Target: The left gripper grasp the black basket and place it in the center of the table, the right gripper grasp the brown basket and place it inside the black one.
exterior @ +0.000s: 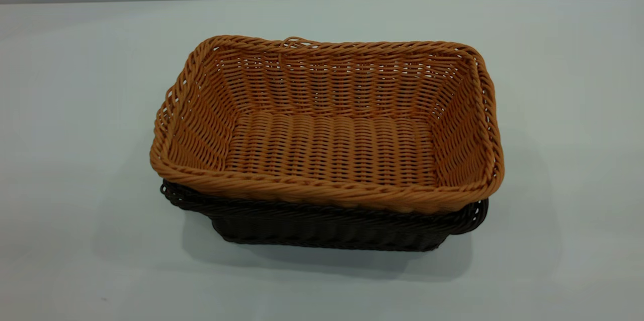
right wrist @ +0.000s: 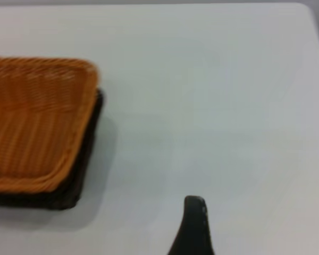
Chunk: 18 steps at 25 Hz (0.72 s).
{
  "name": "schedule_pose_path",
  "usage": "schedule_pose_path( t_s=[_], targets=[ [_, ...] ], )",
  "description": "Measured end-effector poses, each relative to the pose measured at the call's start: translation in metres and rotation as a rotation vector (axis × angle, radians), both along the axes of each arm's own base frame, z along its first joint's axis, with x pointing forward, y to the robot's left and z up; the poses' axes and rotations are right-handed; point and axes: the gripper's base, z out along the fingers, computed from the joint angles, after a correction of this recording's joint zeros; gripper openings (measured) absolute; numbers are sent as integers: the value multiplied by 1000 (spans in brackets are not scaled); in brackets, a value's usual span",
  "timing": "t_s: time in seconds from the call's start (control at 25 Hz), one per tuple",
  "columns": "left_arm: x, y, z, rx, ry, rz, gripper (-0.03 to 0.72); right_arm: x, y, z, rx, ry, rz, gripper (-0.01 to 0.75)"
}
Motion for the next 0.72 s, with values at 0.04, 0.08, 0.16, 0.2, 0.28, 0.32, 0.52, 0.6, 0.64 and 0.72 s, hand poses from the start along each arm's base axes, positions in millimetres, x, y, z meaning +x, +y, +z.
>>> schedule_pose_path(
  t_s=[0.04, 0.08, 0.16, 0.2, 0.28, 0.32, 0.52, 0.6, 0.64, 0.72],
  targets=[
    [0, 0, 0, 0, 0, 0, 545, 0, -1, 0, 7, 0, -26, 540],
    [0, 0, 0, 0, -1, 0, 545, 0, -3, 0, 12, 1, -44, 534],
    [0, 0, 0, 0, -2, 0, 545, 0, -4, 0, 18, 1, -73, 523],
    [0, 0, 0, 0, -2, 0, 545, 0, -4, 0, 22, 1, -76, 516],
    [0, 0, 0, 0, -2, 0, 545, 0, -4, 0, 25, 0, -77, 504],
    [0, 0, 0, 0, -2, 0, 545, 0, -4, 0, 27, 0, -79, 497],
    [0, 0, 0, 0, -2, 0, 545, 0, -4, 0, 28, -2, -79, 461],
    [0, 0, 0, 0, -2, 0, 545, 0, -4, 0, 28, -2, -79, 445],
    [0, 0, 0, 0, -2, 0, 545, 0, -4, 0, 28, -2, -79, 436],
    [0, 0, 0, 0, -2, 0, 545, 0, -4, 0, 28, -2, -79, 421]
  ],
)
